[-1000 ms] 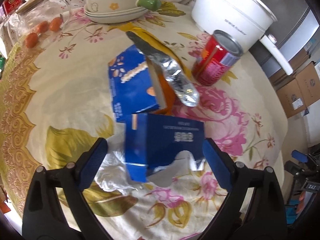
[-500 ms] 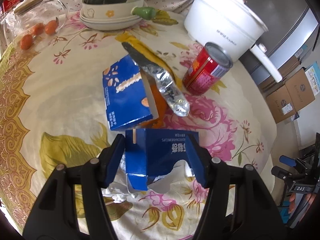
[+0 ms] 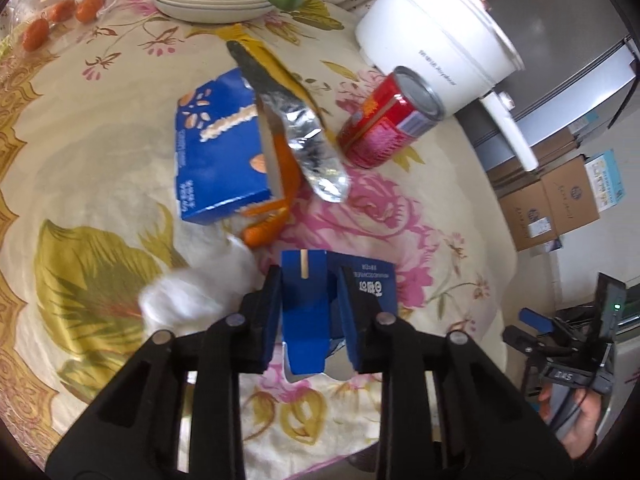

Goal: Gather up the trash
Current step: 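Lift the blue tissue box with the left gripper while the right gripper grasps the white crumpled tissue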

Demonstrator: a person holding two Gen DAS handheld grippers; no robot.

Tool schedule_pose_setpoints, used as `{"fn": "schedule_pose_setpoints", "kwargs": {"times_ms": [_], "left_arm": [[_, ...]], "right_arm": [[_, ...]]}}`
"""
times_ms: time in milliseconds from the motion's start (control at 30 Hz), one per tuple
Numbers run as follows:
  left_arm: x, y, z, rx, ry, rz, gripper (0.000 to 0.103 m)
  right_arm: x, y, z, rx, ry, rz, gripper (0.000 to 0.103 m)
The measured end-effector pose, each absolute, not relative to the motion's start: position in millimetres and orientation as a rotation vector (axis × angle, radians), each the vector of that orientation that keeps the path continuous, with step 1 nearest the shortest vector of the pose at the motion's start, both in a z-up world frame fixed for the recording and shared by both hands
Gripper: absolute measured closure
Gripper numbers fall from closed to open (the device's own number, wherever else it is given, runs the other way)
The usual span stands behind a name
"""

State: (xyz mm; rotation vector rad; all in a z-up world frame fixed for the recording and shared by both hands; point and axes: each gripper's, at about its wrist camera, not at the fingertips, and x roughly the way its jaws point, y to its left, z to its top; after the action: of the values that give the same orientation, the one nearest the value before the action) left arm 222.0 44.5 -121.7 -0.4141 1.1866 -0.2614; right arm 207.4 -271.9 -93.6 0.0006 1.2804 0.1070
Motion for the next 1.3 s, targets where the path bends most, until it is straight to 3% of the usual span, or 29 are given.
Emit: {"fn": "schedule_pose_setpoints", "kwargs": {"times_ms": [333,767,1300], "left_arm": [[200.3,47.9,-91.0,-0.466,1.124,-0.327,0.078],[144.3,147.8,-44.1,-0.614,0.941,-0.224,0.078],[101.0,234.2,-49.4,-0.525,0.914,-0.001,0.078]], "right_arm": [[209.0,-255.8,-89.3,-0.002,1.270,0.126,0.009],[212.4,-204.9,-85.5,-0.018,1.255,0.200,0.009],[217.1,-42.3,-111.8,-0.036,1.267,0.417,0.009]]}}
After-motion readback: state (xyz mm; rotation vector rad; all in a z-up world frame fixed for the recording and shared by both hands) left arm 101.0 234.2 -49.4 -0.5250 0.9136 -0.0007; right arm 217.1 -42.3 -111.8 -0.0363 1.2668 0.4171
